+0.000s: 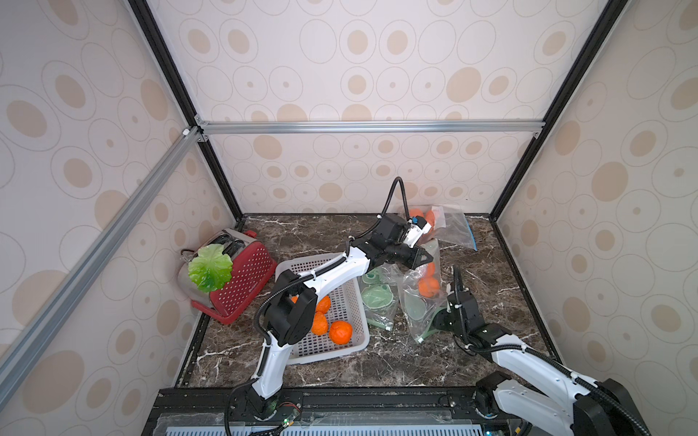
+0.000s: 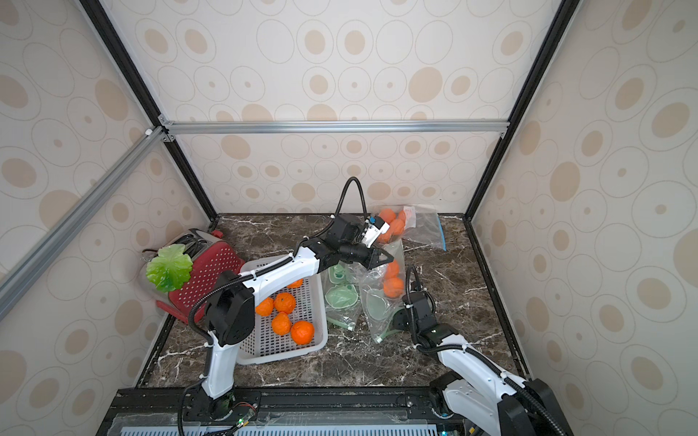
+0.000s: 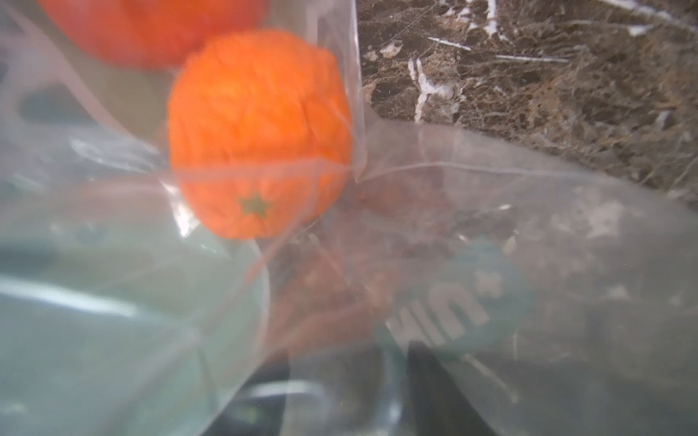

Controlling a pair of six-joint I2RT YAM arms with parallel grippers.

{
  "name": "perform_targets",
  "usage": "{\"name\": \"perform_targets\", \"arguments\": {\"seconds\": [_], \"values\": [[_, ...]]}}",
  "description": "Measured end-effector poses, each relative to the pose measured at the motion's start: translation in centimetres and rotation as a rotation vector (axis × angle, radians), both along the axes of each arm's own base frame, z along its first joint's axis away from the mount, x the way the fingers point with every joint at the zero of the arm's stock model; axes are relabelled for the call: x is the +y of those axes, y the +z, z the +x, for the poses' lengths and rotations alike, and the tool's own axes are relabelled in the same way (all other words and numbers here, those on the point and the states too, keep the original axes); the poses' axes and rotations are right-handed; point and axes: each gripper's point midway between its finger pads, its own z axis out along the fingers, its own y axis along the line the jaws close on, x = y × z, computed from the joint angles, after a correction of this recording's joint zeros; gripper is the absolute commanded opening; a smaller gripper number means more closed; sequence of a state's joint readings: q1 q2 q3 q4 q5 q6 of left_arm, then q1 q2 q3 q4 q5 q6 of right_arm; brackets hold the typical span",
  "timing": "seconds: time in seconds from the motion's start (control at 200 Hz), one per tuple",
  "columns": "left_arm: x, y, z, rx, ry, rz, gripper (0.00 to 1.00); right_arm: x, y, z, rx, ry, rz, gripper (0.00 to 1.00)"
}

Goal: Open the zip-top bag and take out the orange
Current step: Pick up the orange from the zipper food storage bag.

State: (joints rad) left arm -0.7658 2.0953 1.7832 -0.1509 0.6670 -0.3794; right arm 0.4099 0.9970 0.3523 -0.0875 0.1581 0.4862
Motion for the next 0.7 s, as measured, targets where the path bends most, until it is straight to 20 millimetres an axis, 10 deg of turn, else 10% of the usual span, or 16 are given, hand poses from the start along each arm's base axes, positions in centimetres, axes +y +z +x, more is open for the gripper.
{"name": "perform_targets", "arguments": {"seconds": [0.701], "values": [[1.6, -7.4, 2.1, 0.066, 0.071, 0.143, 0.0, 1.0, 0.8, 3.4, -0.013, -0.014, -0.019, 0.88]]}}
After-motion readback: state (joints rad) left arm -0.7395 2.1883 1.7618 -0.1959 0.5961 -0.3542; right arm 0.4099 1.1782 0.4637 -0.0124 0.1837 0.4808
